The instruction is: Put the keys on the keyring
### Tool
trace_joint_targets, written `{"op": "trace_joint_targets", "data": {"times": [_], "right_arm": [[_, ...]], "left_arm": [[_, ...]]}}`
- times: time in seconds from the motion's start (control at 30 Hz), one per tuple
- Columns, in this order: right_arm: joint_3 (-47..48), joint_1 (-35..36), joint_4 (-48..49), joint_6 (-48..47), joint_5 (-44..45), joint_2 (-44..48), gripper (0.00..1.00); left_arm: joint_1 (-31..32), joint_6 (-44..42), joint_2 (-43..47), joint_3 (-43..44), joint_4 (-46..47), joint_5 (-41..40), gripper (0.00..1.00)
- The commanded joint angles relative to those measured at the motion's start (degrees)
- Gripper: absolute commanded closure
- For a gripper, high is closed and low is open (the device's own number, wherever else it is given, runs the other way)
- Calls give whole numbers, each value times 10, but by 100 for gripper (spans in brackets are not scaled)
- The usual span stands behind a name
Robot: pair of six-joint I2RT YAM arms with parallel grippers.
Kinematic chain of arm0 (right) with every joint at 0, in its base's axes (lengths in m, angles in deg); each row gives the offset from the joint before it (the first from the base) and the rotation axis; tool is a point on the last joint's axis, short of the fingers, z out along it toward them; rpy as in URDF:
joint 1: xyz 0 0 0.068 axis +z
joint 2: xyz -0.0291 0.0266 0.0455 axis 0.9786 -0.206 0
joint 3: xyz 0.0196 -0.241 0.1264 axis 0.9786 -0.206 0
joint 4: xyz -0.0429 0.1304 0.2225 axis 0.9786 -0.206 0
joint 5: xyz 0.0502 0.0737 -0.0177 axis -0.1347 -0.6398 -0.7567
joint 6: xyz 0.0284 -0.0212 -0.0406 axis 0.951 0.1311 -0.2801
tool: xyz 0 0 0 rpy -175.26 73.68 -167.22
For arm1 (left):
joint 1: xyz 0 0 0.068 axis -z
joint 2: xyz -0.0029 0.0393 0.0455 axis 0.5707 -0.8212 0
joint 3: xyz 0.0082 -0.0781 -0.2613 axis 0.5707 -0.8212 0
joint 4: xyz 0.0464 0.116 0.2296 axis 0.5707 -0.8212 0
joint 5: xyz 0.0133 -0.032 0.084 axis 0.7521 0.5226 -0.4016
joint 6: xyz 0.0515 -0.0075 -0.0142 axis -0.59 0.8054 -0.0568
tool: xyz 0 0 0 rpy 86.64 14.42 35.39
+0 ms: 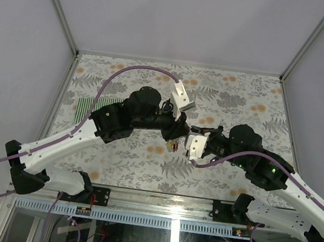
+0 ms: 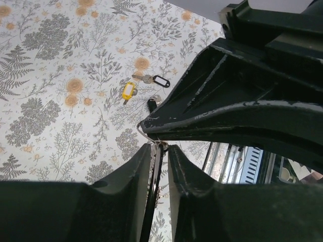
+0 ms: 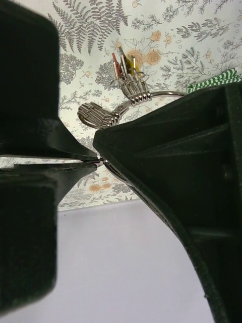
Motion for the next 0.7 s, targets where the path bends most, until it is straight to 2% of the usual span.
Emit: {"op": "trace_joint_targets", "data": {"times": [0.0,0.13,0.33,0.67], "right_arm": [[14,2,64,20,-22,1,100],[10,3,70,22,-22,5,100],[3,2,77,26,-21,15,98],[-32,2,137,41,-13,39,76]], "left_arm": [[0,-7,-7,12,40,-8,84],[-1,-7,-4,6,42,-9,100],[-1,5,18,-19,60,-26,100],[-1,19,37,-36,76,-10,100]]}}
